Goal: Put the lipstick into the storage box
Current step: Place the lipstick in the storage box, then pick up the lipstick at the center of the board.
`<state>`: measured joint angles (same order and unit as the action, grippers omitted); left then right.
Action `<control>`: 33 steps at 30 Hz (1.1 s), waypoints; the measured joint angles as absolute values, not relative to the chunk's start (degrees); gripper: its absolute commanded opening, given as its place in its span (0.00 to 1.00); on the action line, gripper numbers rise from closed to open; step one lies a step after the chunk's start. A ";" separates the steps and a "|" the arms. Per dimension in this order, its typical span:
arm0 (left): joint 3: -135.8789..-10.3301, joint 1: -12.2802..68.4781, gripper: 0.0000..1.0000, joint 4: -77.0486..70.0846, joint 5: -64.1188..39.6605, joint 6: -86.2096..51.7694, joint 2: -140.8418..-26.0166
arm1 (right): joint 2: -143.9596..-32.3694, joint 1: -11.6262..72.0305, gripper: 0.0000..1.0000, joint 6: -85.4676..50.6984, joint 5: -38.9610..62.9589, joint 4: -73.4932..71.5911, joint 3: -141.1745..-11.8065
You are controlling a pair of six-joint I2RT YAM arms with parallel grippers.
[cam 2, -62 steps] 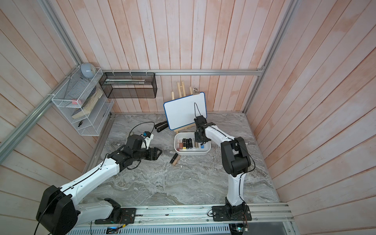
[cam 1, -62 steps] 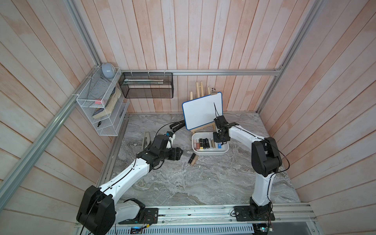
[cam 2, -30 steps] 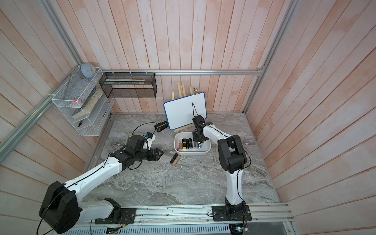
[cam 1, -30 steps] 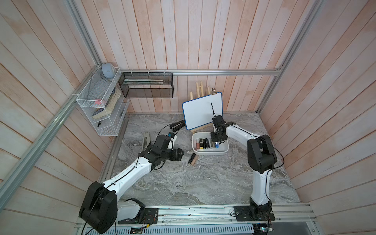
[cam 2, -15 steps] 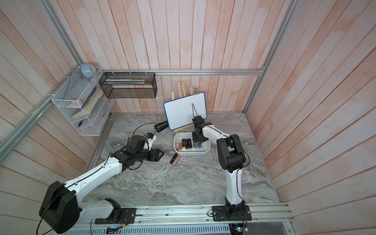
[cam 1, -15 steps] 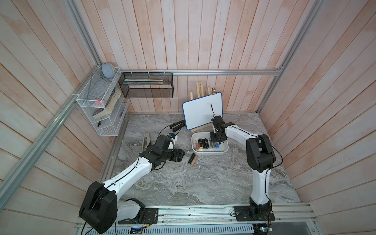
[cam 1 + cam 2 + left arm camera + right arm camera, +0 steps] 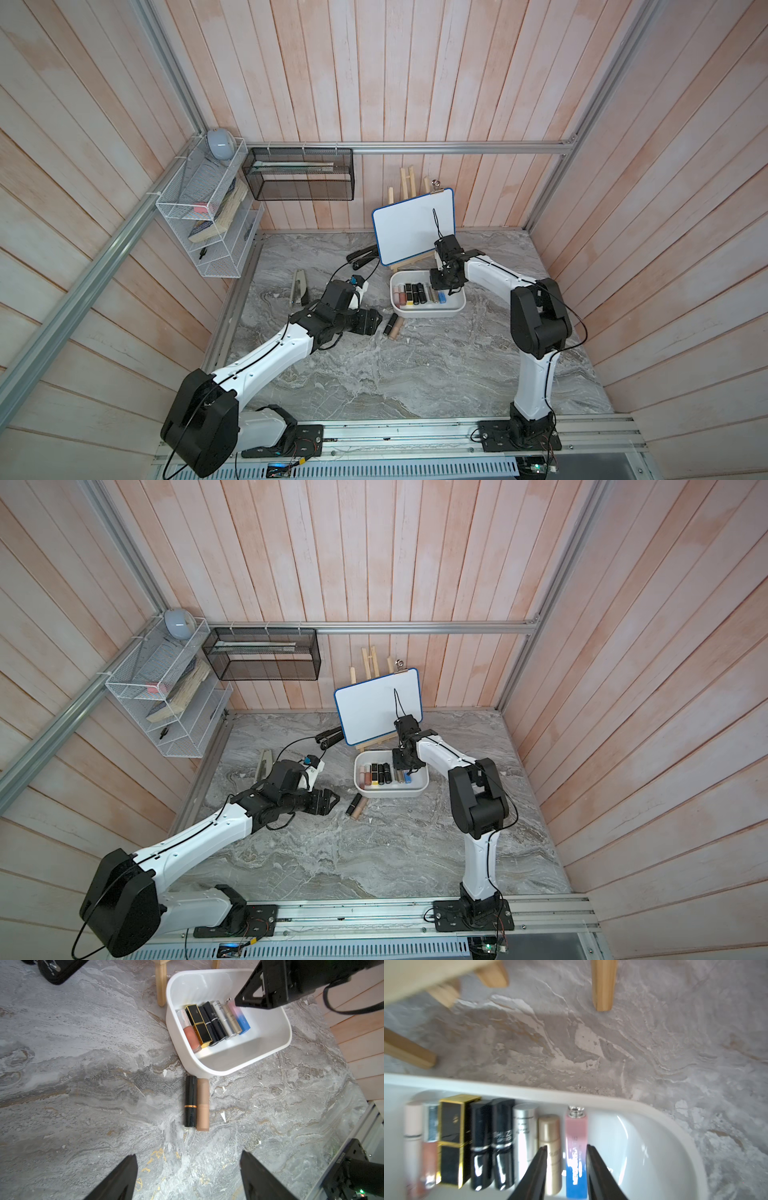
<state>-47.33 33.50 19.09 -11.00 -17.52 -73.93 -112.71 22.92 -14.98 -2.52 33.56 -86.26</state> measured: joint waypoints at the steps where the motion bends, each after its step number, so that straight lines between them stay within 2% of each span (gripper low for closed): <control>1: -47.03 34.15 0.83 18.68 -10.74 -17.52 -73.93 | -110.72 23.07 0.36 -15.27 -2.26 33.47 -85.62; 10: -46.17 40.25 0.82 17.69 -5.04 -17.06 -80.27 | -92.64 25.89 0.37 -18.46 1.50 30.85 -76.51; 14: -46.48 41.91 0.77 17.56 -2.46 -16.47 -84.86 | -86.00 26.13 0.38 -20.58 4.34 28.99 -70.96; 16: -47.09 42.02 0.72 17.58 -1.19 -16.25 -86.91 | -83.15 26.11 0.39 -21.47 5.74 28.27 -68.82; 22: -50.81 42.02 0.68 17.47 1.58 -15.40 -91.64 | -79.29 26.11 0.39 -22.98 8.49 26.59 -66.76; 33: -54.41 42.02 0.63 17.17 2.42 -13.91 -96.14 | -78.94 26.11 0.39 -23.16 9.30 26.06 -66.39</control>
